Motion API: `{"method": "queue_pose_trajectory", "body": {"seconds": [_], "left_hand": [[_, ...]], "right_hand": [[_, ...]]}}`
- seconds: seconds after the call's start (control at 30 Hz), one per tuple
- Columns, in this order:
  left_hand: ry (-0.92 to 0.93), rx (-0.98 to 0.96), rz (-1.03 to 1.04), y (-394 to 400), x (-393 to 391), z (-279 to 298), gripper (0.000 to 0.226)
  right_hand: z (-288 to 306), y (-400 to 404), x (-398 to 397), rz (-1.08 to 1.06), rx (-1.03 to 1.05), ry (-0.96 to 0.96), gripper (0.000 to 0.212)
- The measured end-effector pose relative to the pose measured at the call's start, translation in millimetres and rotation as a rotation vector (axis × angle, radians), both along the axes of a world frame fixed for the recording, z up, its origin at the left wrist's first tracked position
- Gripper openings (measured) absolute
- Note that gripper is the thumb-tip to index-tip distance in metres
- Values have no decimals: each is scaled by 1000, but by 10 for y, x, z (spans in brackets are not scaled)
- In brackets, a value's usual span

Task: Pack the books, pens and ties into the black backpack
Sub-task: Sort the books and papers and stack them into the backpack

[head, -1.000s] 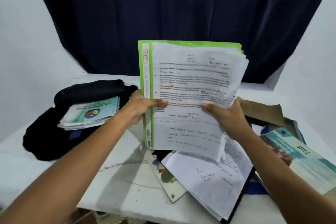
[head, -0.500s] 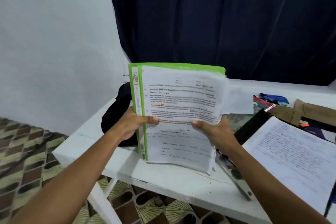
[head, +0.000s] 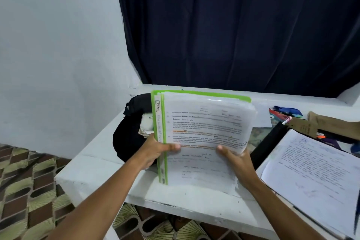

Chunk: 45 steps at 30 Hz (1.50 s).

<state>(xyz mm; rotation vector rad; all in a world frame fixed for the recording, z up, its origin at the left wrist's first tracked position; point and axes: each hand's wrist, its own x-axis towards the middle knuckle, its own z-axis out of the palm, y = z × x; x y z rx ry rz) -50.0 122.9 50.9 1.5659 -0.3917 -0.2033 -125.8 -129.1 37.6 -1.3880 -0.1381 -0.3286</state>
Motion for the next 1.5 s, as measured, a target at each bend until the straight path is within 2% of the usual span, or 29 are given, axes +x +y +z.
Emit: {"method": "queue_pose_trajectory", "body": {"seconds": [0.17,0.33,0.43,0.53,0.63,0.7,0.77,0.87,0.97,1.03,1.13,1.23,1.27,1.33,1.43,1.5], "left_hand": [[-24,38,-27,25,10,31,94],[-5,36,31,-15,-1,8,83],[-3,80,154,-72,-26,47,71],[-77,79,389,-105,-150,4,72],[-89,-33,602,-121,-291,-200,94],[42,-165,608,-202,-338,-297,102],[221,-334,471,-380,-348,-278,94],[313,-512,258,-694,-313,-136,88],[390,-703,263,-863,-206,-3,67],[428,-741,299,-831,-118,2,62],[400,-709,290,-669,-28,40,78],[328,-663,206,-397,17,172,88],[304,-636,197,-288,31,215,89],[295,-531,202,-58,58,277,95],[326,-392,210,225,87,335,99],[355,-294,235,350,103,369,102]], "right_hand": [[126,-133,0,98,-59,13,33],[152,-122,46,101,-23,7,31],[116,-110,85,31,16,29,22],[186,-146,137,-79,133,104,15],[313,-228,242,-152,366,200,20],[397,-274,333,-172,518,229,34],[451,-281,408,-114,652,216,48],[473,-197,443,-41,757,240,45],[465,-94,443,-30,756,242,44],[472,-40,445,-27,719,228,53],[530,-115,445,-8,621,167,63],[585,-425,439,162,649,123,94],[596,-541,421,236,674,118,98],[528,-754,426,345,707,174,103],[423,-926,525,517,630,322,109],[462,-877,568,694,576,391,98]]}}
